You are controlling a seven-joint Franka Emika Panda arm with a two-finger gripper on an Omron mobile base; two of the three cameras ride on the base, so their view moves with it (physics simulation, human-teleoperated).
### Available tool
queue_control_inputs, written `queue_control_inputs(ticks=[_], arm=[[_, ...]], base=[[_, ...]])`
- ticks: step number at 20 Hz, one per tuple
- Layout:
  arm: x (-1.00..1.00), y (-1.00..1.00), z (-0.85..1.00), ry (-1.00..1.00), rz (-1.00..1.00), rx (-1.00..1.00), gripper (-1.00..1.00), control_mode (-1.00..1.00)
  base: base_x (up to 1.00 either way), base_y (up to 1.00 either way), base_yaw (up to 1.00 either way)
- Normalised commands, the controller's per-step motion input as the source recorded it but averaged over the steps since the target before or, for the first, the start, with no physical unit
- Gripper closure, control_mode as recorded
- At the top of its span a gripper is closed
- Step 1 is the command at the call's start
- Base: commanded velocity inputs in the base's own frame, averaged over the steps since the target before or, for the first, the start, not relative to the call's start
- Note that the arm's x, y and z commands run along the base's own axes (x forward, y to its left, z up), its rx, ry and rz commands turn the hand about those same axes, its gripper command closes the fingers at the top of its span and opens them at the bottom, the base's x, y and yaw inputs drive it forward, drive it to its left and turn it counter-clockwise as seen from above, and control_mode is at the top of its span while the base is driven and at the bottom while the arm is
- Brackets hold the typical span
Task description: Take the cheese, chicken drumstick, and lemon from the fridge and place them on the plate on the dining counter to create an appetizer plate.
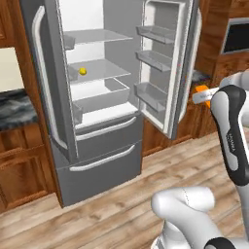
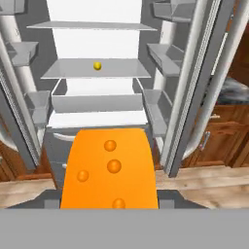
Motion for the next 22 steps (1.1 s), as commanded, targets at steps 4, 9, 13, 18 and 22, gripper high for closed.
queue_control_inputs(ticks=[4,9,13,18,22], arm=[[0.0,0.0,0.0,0.0,0.0,0.0,1.0,1.0],[0.0,0.0,0.0,0.0,0.0,0.0,1.0,1.0],[0.0,0.0,0.0,0.0,0.0,0.0,1.0,1.0],[0.0,0.0,0.0,0.0,0.0,0.0,1.0,1.0],[0.0,0.0,0.0,0.0,0.0,0.0,1.0,1.0]], base=[[-0.39,0.08,-0.61],[-0.12,0.02,-0.62],[0.0,0.0,-0.62],[0.28,0.0,-0.6],[0.96,0.27,-0.53]])
